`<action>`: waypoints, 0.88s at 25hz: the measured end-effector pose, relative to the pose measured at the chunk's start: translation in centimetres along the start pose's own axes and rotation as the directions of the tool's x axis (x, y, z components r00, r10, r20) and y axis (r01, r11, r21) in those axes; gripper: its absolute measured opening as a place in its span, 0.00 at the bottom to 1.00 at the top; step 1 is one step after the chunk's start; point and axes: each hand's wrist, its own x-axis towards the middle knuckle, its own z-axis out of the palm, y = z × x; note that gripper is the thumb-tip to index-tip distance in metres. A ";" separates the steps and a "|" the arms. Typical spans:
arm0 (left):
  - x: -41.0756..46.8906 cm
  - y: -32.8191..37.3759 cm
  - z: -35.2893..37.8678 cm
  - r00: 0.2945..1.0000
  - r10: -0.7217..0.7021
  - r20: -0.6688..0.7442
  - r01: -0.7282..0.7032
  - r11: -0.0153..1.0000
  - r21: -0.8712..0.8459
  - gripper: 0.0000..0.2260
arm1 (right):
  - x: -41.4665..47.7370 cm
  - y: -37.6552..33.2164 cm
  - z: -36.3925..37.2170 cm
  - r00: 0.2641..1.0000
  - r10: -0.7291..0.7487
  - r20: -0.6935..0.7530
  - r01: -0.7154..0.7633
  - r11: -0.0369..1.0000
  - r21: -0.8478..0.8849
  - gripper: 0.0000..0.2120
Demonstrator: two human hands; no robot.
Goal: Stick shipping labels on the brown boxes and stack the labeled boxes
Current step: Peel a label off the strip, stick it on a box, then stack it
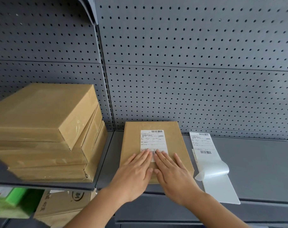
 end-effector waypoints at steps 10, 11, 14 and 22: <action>-1.7 -3.6 0.0 0.961 -0.277 -0.015 0.276 0.960 -0.039 0.30 | -2.4 4.7 -0.7 0.982 0.184 -0.038 -0.186 0.980 -0.073 0.40; -1.8 -3.9 0.1 0.951 -0.309 -0.017 0.306 0.947 -0.093 0.31 | -2.6 5.2 -0.9 0.977 0.213 -0.015 -0.214 0.976 -0.046 0.43; -1.6 -4.1 0.2 0.894 -0.446 0.030 0.411 0.794 -0.447 0.35 | -2.5 5.6 -2.1 0.919 0.380 0.105 -0.394 0.883 0.254 0.39; -0.3 -3.9 0.1 0.803 -0.501 0.323 0.403 0.057 -0.913 0.23 | 0.4 5.1 -1.6 0.759 0.557 0.336 -0.549 0.271 0.790 0.20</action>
